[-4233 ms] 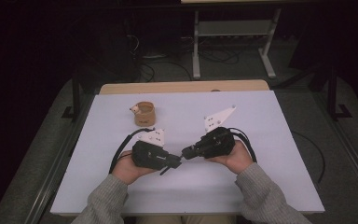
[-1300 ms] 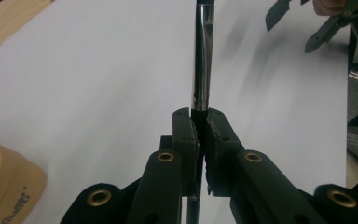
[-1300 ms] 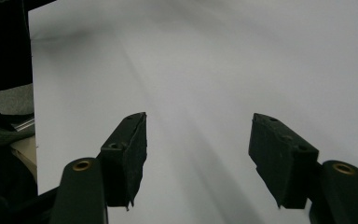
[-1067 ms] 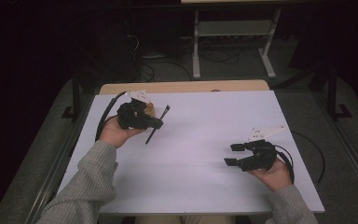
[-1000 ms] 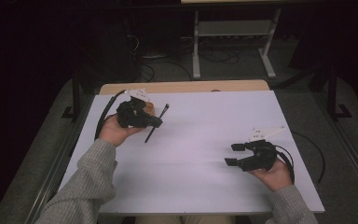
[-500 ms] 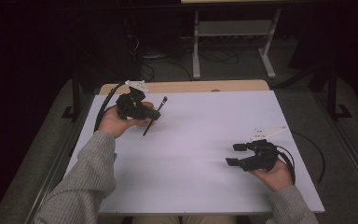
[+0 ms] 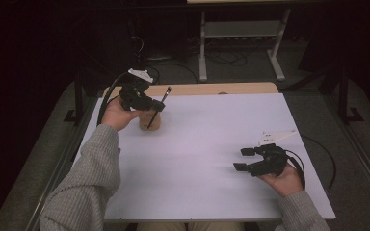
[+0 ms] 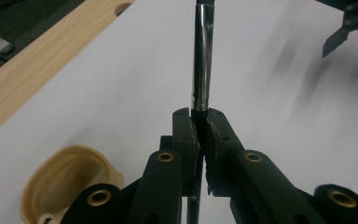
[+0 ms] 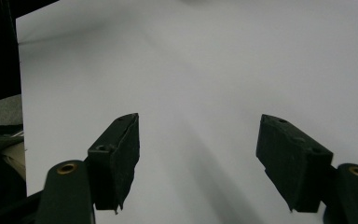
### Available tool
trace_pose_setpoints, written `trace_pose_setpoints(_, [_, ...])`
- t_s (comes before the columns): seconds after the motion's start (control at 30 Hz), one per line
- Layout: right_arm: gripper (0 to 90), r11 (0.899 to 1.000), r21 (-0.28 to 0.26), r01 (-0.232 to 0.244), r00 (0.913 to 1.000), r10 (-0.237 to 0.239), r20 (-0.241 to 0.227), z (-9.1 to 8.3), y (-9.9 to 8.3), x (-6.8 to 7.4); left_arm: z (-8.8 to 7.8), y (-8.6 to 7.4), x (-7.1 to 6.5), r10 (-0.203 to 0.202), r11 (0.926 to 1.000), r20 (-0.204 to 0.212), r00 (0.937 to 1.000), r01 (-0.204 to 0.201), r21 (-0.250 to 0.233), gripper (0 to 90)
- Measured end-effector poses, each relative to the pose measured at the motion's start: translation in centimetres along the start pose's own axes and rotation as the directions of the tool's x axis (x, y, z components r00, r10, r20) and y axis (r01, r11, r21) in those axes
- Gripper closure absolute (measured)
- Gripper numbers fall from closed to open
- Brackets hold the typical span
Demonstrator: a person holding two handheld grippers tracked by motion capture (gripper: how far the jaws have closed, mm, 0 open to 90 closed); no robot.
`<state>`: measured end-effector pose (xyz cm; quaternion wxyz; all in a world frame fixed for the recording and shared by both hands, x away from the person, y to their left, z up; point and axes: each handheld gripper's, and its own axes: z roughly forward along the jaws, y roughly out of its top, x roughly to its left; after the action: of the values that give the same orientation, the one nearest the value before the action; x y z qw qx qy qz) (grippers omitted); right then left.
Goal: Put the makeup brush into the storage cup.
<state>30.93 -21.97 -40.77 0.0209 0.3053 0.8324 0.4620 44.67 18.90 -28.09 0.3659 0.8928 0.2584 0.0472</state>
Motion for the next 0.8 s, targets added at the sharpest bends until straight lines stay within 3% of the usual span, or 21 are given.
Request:
trace_pose_setpoints(0.17, [28.9,1.0,-0.007,0.002,1.0,-0.002,-0.003,-0.1,0.0,-0.1,-0.3,1.4,0.9,0.001,1.0,-0.025,0.9997,-0.001,0.007,84.0])
trace_pose_setpoints(0.4, [29.1,1.0,-0.006,0.003,1.0,-0.003,-0.008,0.0,0.0,-0.1,-0.3,2.6,2.3,-0.033,0.9986,-0.055,0.998,0.031,-0.043,84.0])
trace_pose_setpoints(0.57, [29.2,1.0,-0.008,0.0,0.9999,-0.001,-0.014,0.0,0.0,-0.2,0.3,2.3,3.7,-0.088,0.995,-0.077,0.9932,0.084,-0.055,84.0])
trace_pose_setpoints(0.77, [29.3,1.0,-0.01,0.001,0.9999,-0.001,-0.016,0.0,0.0,-0.2,1.0,1.9,4.9,-0.124,0.9872,-0.107,0.9864,0.112,-0.114,84.0])
trace_pose_setpoints(0.8, [29.3,1.0,-0.008,0.001,0.9999,-0.001,-0.017,0.0,0.0,-0.2,1.0,1.8,5.1,-0.113,0.9896,-0.112,0.9873,0.102,-0.102,84.0])
